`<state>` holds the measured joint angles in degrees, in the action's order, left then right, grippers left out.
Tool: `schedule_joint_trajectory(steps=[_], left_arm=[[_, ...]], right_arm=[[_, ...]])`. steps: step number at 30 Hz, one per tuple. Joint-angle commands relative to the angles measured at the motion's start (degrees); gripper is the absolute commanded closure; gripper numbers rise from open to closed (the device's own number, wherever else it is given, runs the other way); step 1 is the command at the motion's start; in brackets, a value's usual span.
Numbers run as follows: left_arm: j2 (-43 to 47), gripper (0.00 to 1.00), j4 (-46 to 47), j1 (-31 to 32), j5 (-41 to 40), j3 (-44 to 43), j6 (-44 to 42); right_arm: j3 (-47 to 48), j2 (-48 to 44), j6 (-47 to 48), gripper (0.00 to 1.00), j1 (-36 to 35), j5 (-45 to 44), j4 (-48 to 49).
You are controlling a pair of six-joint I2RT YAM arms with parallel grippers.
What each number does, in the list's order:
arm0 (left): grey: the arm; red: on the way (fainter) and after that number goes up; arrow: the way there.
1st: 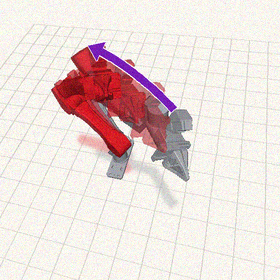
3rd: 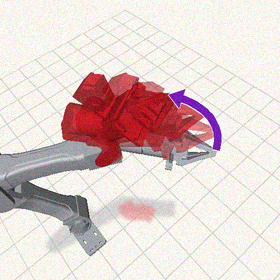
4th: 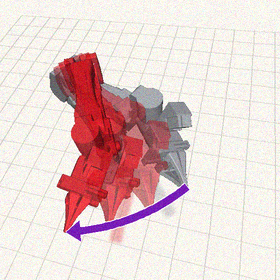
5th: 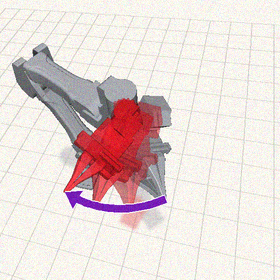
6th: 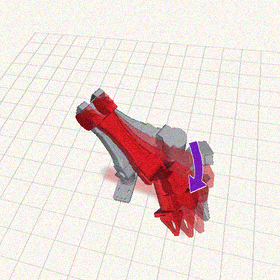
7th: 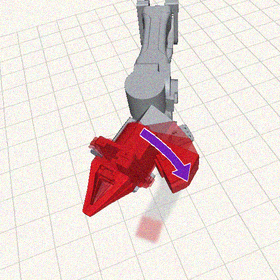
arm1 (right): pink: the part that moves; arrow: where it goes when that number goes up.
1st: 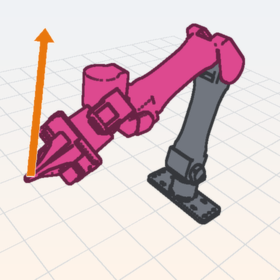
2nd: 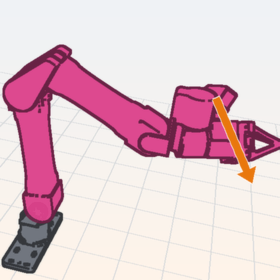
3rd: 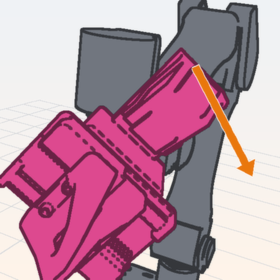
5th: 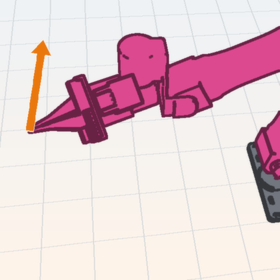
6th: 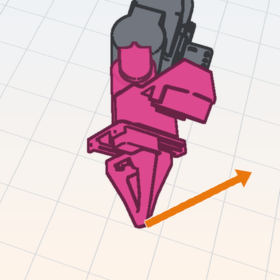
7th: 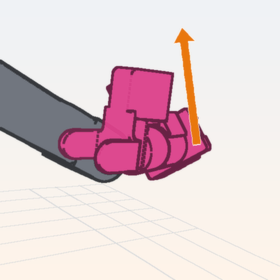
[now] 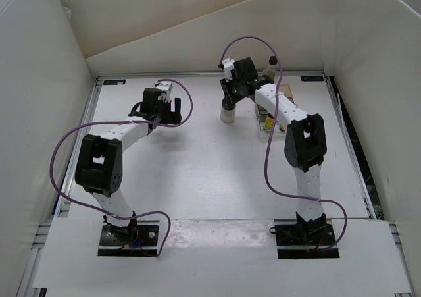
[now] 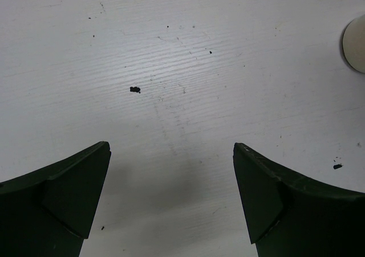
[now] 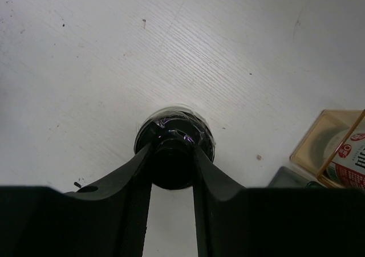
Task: Organize the condiment bottles
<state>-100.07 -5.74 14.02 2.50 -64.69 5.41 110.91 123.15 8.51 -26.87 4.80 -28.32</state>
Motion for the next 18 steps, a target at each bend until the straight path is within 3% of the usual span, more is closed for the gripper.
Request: schedule_joint_trajectory(steps=[1, 18], left_arm=[[0.8, 0.00, 0.7, -0.2, 1.3, -2.1, 0.5], [2.7, 0.00, 0.7, 0.0, 1.5, -1.2, 1.2]], right_arm=[[-0.2, -2.7, 1.9, 1.00, -1.1, -1.8, 2.3], [-5.2, -17.1, 4.2, 1.00, -1.3, -4.5, 4.9]])
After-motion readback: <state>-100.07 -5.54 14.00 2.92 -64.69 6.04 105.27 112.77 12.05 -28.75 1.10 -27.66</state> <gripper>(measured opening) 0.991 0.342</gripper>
